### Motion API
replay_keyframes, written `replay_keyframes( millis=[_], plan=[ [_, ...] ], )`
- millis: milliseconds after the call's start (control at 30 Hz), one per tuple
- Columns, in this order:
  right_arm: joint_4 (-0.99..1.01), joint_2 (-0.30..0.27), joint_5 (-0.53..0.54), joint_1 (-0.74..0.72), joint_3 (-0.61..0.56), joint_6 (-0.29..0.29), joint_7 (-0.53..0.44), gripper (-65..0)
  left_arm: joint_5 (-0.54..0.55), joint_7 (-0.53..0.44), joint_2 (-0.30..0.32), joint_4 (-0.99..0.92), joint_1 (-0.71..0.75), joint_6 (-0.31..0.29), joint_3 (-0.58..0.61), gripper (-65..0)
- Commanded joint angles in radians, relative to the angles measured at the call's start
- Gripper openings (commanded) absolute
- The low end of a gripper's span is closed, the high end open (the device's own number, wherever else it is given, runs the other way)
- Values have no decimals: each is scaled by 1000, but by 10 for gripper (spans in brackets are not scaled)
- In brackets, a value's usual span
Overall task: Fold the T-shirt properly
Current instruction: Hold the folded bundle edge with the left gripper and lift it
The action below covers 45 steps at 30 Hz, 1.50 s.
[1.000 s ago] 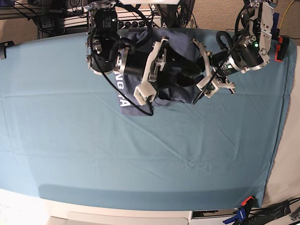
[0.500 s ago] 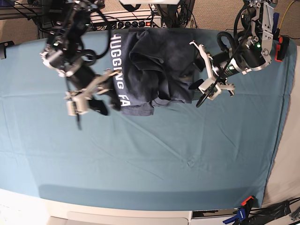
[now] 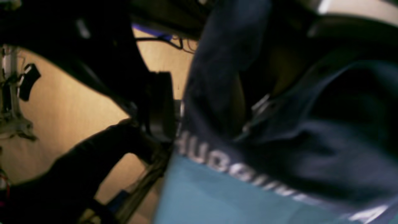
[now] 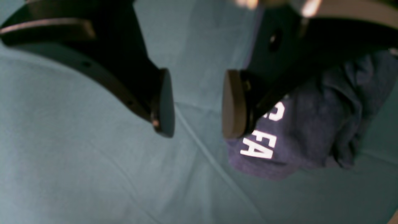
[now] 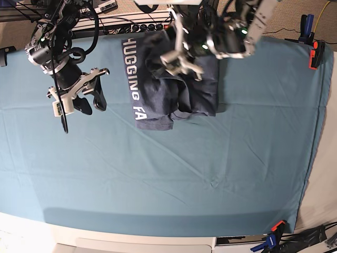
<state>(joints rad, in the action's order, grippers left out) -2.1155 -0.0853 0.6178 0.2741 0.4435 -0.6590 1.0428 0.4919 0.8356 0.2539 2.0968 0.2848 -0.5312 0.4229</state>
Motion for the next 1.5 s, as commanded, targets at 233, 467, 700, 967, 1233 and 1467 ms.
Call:
replay_keyframes(
  millis=[233,467,700,967,1233,1467],
  plan=[
    [-18,-9,21,-8,3,-5,-30,-390,-249,-78,-24,18,-6,50,113,-348],
    [-18,-9,21,-8,3,-5,-30,-390,-436,-78,-24,18,-22,98,118,-348],
    [-18,-9,21,-8,3,-5,-31,-390,-382,-75,-24,18,-21,98,118,-349],
    [-18,-9,21,-8,3,-5,-30,-390,-357,-50,-21,18,-21,98,118,-449],
    [-18,-9,21,-8,3,-5,-30,-390,-358,-43,-12,18,-21,98,118,-510],
    [-18,-9,21,-8,3,-5,-30,-390,-362,-42,-12,18,-21,97,118,-607]
  ],
)
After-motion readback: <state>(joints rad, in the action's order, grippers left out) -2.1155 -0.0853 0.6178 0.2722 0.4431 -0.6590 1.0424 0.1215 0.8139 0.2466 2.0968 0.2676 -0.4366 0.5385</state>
